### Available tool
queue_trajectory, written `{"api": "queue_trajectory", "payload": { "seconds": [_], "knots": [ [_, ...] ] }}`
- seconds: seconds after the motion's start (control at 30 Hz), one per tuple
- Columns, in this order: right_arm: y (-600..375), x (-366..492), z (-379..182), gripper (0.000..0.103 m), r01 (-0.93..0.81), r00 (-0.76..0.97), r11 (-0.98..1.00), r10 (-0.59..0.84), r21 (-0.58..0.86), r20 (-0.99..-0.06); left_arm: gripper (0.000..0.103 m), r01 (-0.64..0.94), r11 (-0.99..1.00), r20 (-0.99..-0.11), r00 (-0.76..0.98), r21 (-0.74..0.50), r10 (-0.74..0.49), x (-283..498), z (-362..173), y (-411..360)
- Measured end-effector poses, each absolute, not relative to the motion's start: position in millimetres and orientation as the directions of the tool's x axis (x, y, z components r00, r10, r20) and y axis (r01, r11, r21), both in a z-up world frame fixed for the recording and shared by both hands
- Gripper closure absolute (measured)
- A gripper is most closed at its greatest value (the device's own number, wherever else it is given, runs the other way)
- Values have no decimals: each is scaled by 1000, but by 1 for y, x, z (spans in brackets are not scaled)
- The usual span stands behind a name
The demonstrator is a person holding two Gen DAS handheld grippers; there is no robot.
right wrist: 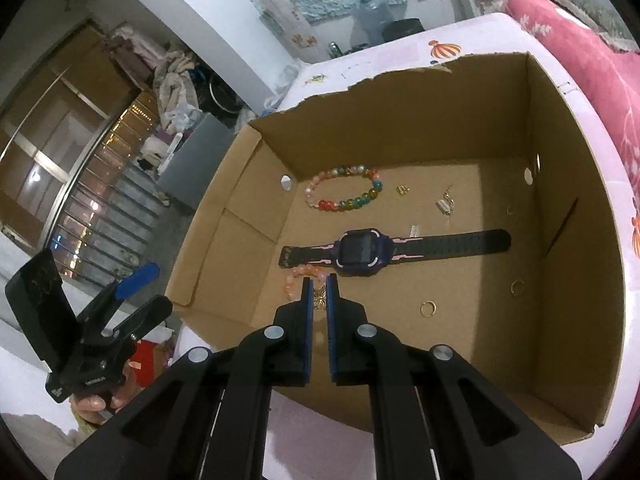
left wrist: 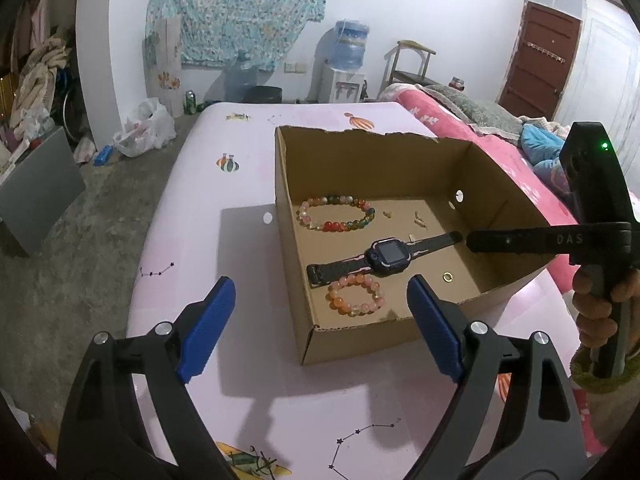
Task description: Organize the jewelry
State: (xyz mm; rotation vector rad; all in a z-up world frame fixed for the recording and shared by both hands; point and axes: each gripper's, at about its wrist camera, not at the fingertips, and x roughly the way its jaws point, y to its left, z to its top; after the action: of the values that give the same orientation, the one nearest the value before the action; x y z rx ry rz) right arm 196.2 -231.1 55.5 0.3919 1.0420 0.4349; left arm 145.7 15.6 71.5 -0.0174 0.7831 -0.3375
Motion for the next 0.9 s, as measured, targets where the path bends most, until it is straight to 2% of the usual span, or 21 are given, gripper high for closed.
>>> {"api": "queue_trajectory", "payload": {
  "seconds": [0.37, 0.43, 0.63, 0.8, 0.9],
  "knots": [
    [-245, 189, 66, 93, -131, 477, 835, 525, 534, -704, 19, 319, 932, -684, 642, -173, -347, 147, 67, 12],
    [-254, 179, 78, 73, -122, 536, 845, 498, 521, -682, 19, 325, 928, -687, 633, -183, -357, 147, 66, 11],
    [-301, 132, 118, 52, -44, 734, 892, 334, 450, -591, 18, 344, 902, -689, 589, -259, -422, 151, 59, 7],
    [-342, 119, 103, 49, 110, 735, 882, 238, 459, -634, 16, 323, 876, -692, 538, -358, -481, 157, 46, 4],
    [-351, 123, 78, 49, 152, 686, 859, 264, 489, -678, 14, 306, 873, -688, 536, -381, -488, 158, 44, 4]
  ]
}}
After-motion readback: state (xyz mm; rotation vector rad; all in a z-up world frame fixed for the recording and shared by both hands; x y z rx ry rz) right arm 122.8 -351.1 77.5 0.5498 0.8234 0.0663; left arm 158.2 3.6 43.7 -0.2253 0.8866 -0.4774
